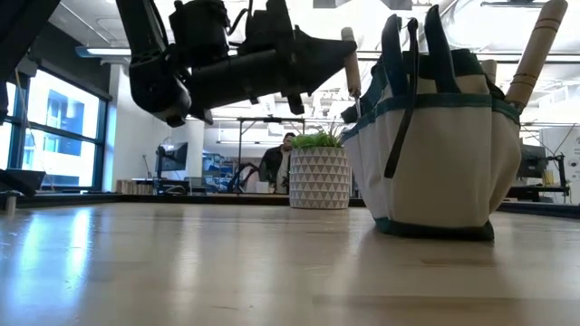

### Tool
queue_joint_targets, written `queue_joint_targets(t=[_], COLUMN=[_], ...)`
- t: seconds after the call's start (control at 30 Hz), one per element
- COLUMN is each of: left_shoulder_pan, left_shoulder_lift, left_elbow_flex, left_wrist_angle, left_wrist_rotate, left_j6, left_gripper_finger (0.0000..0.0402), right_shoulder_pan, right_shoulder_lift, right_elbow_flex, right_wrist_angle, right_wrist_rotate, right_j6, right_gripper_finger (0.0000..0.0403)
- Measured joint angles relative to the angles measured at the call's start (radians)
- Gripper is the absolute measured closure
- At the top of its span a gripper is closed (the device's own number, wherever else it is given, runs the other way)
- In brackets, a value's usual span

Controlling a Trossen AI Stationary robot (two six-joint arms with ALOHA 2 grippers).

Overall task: Pick & Place Garden tools in Gardening bag
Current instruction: Put the light brown hand rake into the white gardening bag

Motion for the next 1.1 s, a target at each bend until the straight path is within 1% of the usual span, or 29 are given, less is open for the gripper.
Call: queue_joint_targets(t=[0.1,0.4,0.6,0.73,0.83,1.1], left_shoulder_pan=[0.0,-0.014,-0.013,-0.013,-0.013,-0.023], left_shoulder_lift=[0.0,0.002,0.068,0.112,0.116,0.116], left_elbow_flex=[0.008,0.095,0.131,0.131,0.13,0.13], left_wrist_angle=[0.011,-0.114,-0.108,-0.065,-0.048,-0.114], left_wrist_rotate=[-0.008,0.002,0.005,0.005,0.009,0.071], left_j6=[-0.003,0.001,-0.045,-0.059,-0.075,-0.022], left_gripper_finger=[0.0349,0.0349,0.0349,0.0349,0.0349,0.0349], right_shoulder_pan=[0.0,0.0,0.0,0.0,0.0,0.0], right_shoulder_lift=[0.0,0.0,0.0,0.0,0.0,0.0], right_elbow_flex=[0.0,0.0,0.0,0.0,0.0,0.0], right_wrist_angle=[0.0,0.004,0.006,0.006,0.006,0.006], right_wrist_rotate=[0.0,0.0,-0.02,-0.023,-0.023,-0.023], right_j6=[0.0,0.0,0.004,0.011,0.011,0.012], right_gripper_finger=[0.0174,0.0174,0.0174,0.0174,0.0174,0.0174])
